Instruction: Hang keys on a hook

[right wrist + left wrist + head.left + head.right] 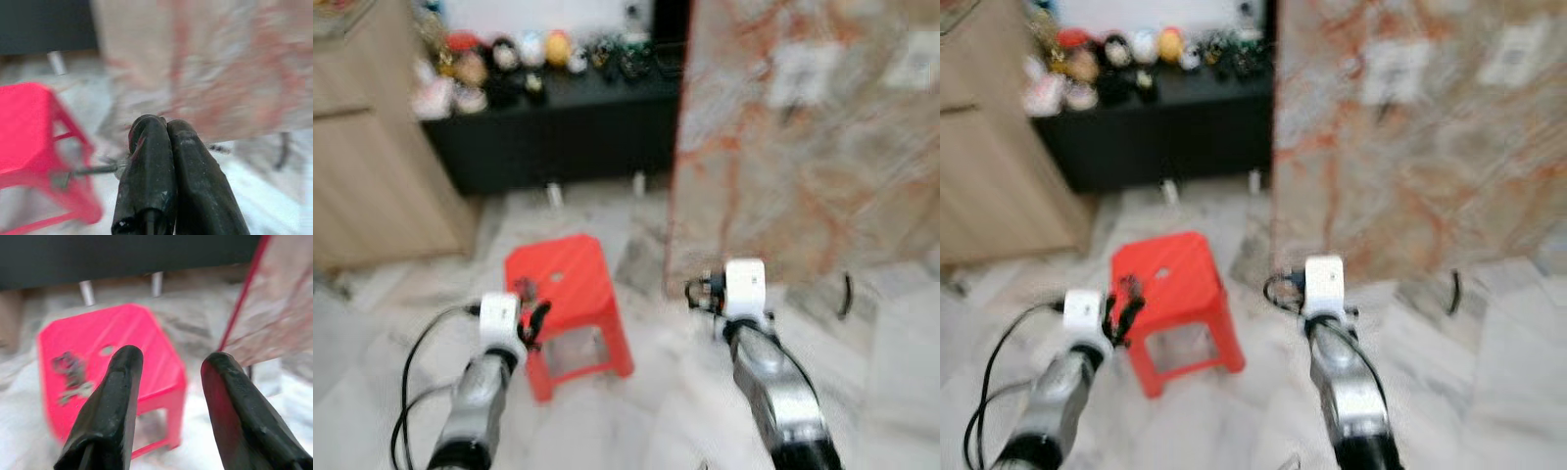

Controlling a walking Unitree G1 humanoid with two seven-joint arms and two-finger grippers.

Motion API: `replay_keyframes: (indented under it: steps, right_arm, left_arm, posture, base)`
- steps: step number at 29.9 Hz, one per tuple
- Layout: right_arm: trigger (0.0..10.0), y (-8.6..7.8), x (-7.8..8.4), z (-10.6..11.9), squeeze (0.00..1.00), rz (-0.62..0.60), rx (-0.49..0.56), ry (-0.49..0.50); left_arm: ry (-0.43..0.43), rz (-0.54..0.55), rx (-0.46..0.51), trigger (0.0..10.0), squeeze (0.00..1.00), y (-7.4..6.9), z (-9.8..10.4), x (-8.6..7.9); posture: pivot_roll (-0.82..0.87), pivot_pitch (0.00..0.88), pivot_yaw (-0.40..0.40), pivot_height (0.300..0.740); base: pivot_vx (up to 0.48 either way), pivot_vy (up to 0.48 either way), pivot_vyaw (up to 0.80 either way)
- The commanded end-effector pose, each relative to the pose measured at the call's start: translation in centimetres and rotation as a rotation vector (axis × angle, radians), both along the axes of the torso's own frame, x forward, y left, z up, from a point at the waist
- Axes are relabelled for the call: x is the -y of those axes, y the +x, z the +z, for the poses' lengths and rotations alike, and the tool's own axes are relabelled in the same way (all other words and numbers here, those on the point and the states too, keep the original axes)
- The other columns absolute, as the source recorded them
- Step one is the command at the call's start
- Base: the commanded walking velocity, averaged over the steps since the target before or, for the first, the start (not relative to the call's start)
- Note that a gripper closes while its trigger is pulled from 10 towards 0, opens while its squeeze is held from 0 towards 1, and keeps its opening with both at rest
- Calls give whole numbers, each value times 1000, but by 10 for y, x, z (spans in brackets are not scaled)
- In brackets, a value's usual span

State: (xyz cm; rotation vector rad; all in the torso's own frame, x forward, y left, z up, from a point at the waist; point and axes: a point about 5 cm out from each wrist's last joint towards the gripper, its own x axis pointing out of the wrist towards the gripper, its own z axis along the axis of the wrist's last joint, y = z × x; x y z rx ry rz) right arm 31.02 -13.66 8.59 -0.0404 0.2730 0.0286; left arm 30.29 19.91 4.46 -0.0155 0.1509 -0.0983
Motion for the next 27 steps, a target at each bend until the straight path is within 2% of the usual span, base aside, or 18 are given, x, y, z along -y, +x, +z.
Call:
replay_keyframes:
  steps: [1, 4, 7, 16, 21, 24, 27]
  right_arm:
    - [10000, 0, -9, 5, 0, 34, 19, 14]
    - [10000, 2, -12, 7, 0, 53, 21, 14]
    - [10000, 3, -15, 10, 0, 90, 21, 3]
    - [10000, 4, -22, 19, 0, 195, 6, -14]
    - [10000, 6, -25, 24, 0, 263, -12, -53]
    - [10000, 6, -37, 28, 0, 387, -32, -65]
    - [10000, 8, -44, 32, 0, 448, -26, -81]
  left_arm:
    - [14, -13, 14, 10000, 0, 1, 6, -6]
    - [24, -53, 25, 10000, 0, 4, 10, -3]
    - [88, -135, 37, 10000, 0, 6, 13, 5]
    - [135, -361, 68, 10000, 0, 9, 24, 30]
    - [162, -458, 79, 10000, 0, 9, 31, 38]
    - [175, -545, 75, 10000, 0, 8, 35, 47]
    - [180, -585, 76, 10000, 0, 8, 37, 51]
  posture:
    - [91, 88, 20, 740]
    - [91, 87, 19, 740]
    - [87, 88, 21, 740]
    - [85, 89, 21, 740]
    - [83, 90, 22, 740]
    - [83, 87, 20, 740]
    - [82, 84, 21, 740]
  base:
    - [0, 0, -800]
    - [0, 0, -800]
    - [0, 0, -800]
    - [0, 0, -790]
    - [0, 0, 0]
    - [0, 0, 0]
    - [0, 0, 0]
